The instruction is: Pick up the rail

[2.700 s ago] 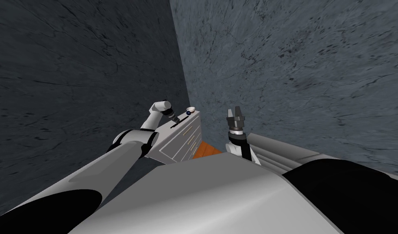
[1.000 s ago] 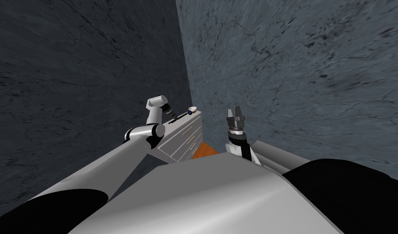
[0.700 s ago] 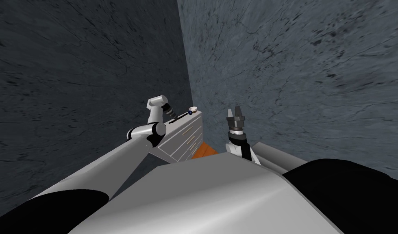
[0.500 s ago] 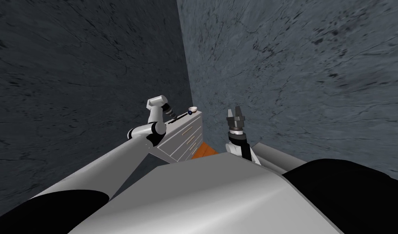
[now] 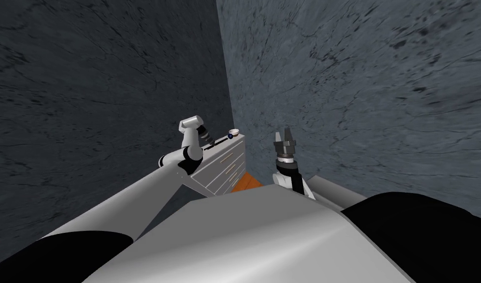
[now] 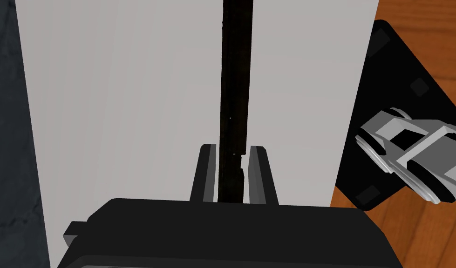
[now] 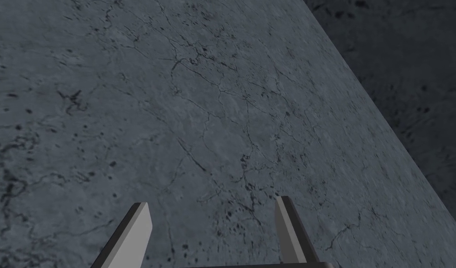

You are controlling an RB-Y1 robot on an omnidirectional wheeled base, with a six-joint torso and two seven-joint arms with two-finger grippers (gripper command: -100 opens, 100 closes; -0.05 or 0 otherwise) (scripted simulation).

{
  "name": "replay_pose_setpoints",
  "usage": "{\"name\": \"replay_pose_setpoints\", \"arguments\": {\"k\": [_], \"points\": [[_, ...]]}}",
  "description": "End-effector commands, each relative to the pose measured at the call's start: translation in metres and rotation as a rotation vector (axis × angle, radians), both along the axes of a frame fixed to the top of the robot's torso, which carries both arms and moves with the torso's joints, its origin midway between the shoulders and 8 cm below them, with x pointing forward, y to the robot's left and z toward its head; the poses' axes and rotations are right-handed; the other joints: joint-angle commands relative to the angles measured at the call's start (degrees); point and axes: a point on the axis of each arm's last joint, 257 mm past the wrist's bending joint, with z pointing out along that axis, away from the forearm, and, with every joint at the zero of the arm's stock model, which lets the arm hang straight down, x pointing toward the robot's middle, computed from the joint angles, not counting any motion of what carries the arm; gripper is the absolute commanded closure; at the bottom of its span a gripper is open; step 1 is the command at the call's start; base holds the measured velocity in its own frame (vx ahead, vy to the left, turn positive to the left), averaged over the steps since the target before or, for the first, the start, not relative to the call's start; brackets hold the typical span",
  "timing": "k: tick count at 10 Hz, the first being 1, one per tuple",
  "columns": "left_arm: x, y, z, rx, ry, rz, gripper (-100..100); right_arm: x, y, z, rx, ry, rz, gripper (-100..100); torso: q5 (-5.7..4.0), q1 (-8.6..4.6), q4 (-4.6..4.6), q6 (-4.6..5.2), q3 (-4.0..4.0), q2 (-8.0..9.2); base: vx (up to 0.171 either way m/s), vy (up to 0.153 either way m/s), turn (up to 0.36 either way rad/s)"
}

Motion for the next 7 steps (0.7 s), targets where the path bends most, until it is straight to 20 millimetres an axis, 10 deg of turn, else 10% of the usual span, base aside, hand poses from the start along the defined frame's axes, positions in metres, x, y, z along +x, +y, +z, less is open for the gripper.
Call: {"name": "replay_pose_setpoints", "arguments": {"k": [1,6,7], "points": [[-0.002,-0.003,-0.004,-0.002,0.014,-0.029,100,0.000,0.000,0.000,0.000,0.000,0.000,0,0.00,0.00,0.00,0.00,0.00,0.00,0.007,-0.048,0.075],[-0.009,-0.009,-0.011,0.000,0.045,-0.066,100,0.000,0.000,0.000,0.000,0.000,0.000,0,-0.01,0.00,-0.01,0.06,-0.02,-0.02,0.002,-0.030,0.037],[-0.009,-0.008,-0.012,0.001,0.047,-0.067,0,0.000,0.000,0.000,0.000,0.000,0.000,0,0.00,0.07,0.00,0.06,-0.01,-0.02,0.000,0.000,0.000]]}}
